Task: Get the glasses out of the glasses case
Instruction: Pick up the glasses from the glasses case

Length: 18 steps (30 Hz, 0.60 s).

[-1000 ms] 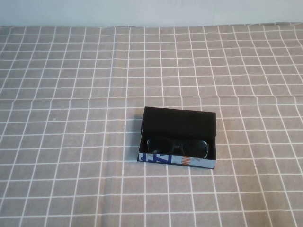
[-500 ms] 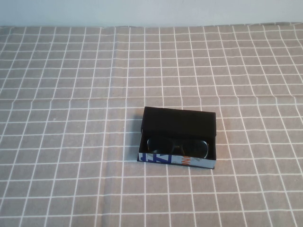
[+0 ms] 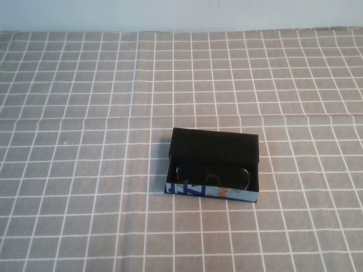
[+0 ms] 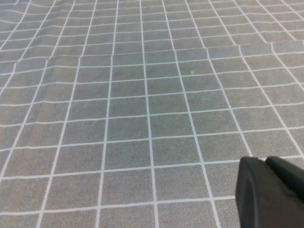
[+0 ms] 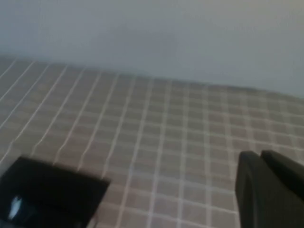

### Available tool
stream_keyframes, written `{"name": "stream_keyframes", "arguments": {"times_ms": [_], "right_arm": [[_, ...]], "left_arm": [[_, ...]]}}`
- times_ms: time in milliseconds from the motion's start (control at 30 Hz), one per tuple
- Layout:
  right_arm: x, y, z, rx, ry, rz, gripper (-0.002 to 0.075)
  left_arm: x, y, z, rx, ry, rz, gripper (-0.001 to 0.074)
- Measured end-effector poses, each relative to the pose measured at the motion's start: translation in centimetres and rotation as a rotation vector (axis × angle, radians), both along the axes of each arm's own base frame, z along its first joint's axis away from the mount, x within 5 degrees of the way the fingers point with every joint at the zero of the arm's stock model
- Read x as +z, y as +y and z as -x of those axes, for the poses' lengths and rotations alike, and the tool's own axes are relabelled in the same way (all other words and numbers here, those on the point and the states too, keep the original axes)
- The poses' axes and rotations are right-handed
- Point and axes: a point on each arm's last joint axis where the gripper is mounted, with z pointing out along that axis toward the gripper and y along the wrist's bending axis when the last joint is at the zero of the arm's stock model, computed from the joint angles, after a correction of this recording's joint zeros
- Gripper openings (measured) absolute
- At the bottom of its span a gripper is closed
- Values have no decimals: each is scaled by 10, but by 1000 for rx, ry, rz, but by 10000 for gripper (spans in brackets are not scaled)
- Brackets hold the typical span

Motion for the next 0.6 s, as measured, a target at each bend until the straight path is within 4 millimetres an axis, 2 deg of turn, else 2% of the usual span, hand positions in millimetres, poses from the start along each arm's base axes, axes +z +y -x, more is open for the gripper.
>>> {"name": "stream_keyframes", "arguments": {"times_ms": [133,233,367,433,600], "right_arm": [[-4,34,-36,344,146,93,-18],[-10,55,-61,529,183,38,-18],[-14,78,-91,679,168,-182,-18],[-21,86,-103,749,165,-209,-18],[-51,96,-133,898,267,-93,-18]], "left_arm": [[0,0,0,0,0,0,-5],[0,0,0,0,0,0,-5],[0,0,0,0,0,0,-5],[0,0,0,0,0,0,-5],[0,0,0,0,0,0,-5]]}}
